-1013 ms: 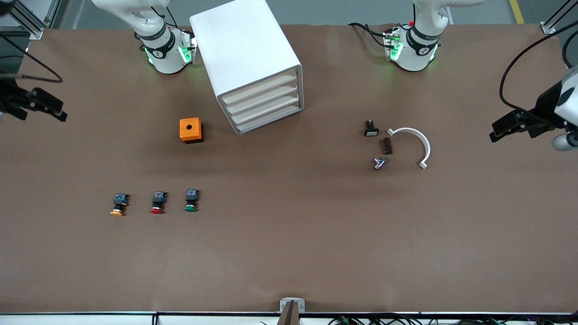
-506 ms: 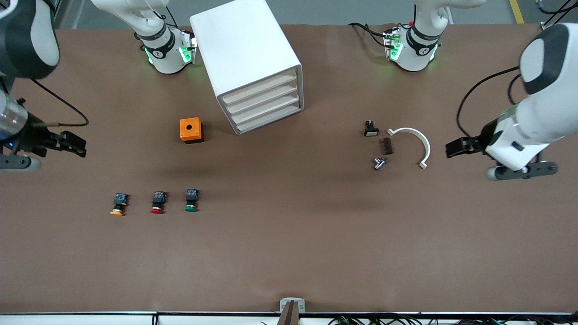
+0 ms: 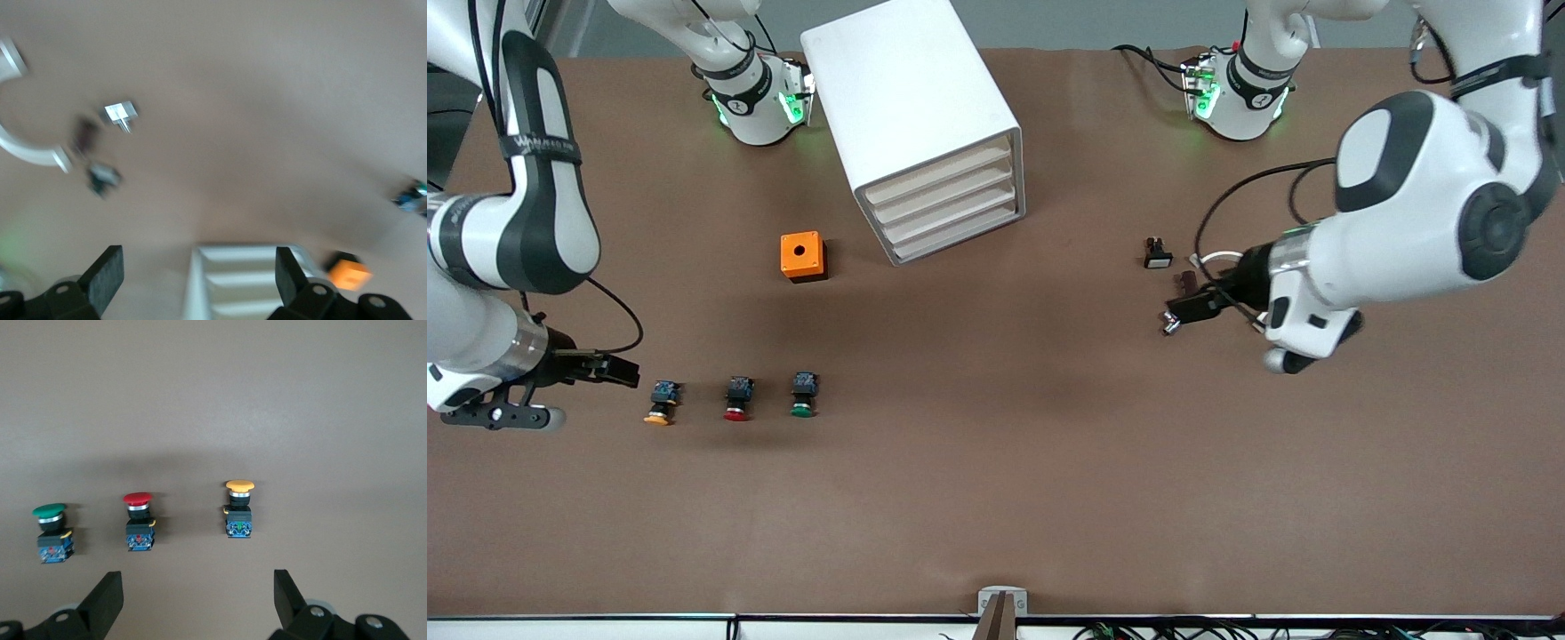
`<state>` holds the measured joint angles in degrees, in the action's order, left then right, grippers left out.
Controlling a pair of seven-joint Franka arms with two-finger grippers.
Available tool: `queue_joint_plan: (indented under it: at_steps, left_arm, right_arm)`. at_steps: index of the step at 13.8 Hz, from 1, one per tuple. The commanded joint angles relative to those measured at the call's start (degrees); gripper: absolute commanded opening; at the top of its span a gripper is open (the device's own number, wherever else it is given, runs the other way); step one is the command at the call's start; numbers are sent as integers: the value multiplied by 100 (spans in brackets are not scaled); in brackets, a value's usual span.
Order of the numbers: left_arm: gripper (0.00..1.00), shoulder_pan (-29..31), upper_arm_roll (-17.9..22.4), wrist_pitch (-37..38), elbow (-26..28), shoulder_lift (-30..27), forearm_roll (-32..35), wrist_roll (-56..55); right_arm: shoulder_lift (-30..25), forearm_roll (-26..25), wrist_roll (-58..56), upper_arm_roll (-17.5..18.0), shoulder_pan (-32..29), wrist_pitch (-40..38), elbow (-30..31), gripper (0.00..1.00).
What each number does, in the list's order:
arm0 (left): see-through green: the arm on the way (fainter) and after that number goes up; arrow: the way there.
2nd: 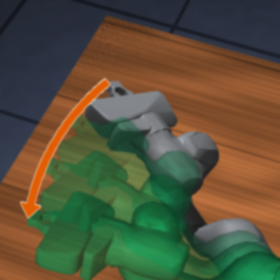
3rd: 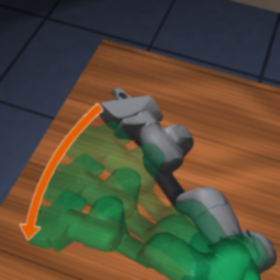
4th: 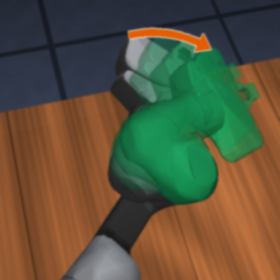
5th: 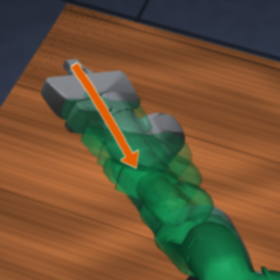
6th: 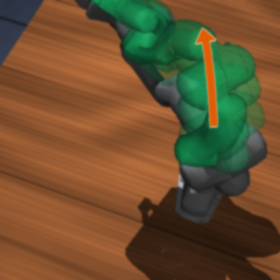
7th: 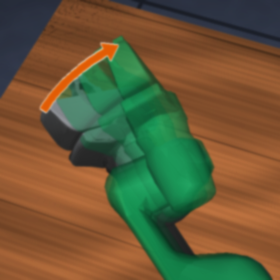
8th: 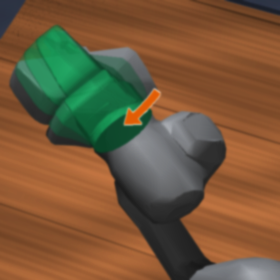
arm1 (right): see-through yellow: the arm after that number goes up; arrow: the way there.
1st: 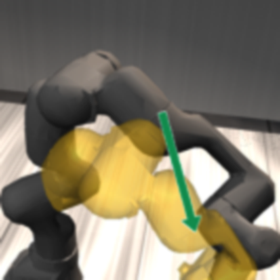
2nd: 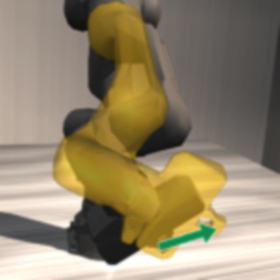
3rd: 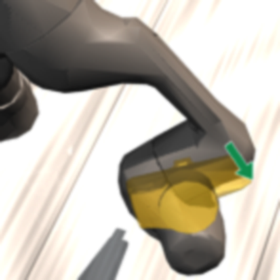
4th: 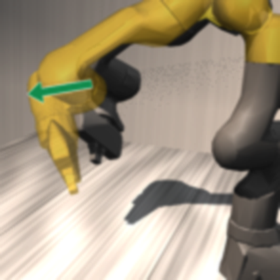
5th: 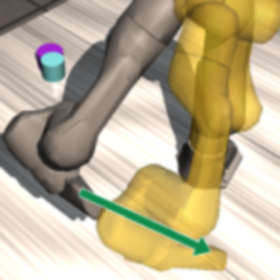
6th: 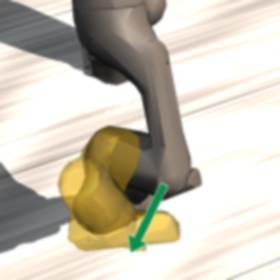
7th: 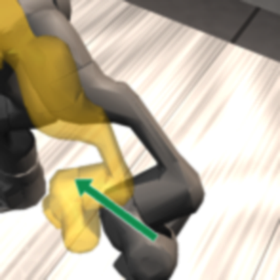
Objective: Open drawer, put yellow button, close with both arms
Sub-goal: 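Move the right gripper to the yellow button while the left gripper reaches the drawer, then grasp the yellow button with the right gripper while the left gripper grips the drawer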
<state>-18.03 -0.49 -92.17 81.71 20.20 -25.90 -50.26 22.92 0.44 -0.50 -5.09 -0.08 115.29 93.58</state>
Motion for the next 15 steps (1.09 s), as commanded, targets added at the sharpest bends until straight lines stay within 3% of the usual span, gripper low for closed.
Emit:
queue_joint_plan:
  at_steps: [1, 3, 6, 10, 15]
  left_arm:
    - [100, -261, 22, 155, -261, 388, -913, -1280]
    - [100, -464, 5, 242, -261, 633, -1415, -2325]
    - [100, -509, -485, 532, -261, 1187, -1795, -4257]
    - [100, -403, -1128, 1032, -217, 1899, -2102, -6186]
    - [97, -439, -1243, 1570, -208, 2382, -2840, -7487]
  right_arm:
    - [107, 150, -29, 52, -124, 605, 483, 100]
    - [107, 150, -29, 52, -176, 1370, 1072, 100]
    - [185, 185, -3, 52, -229, 2242, 1724, 100]
    - [589, 299, -29, 60, -352, 2516, 1734, 100]
    - [1003, 308, -21, 60, -387, 2771, 1542, 100]
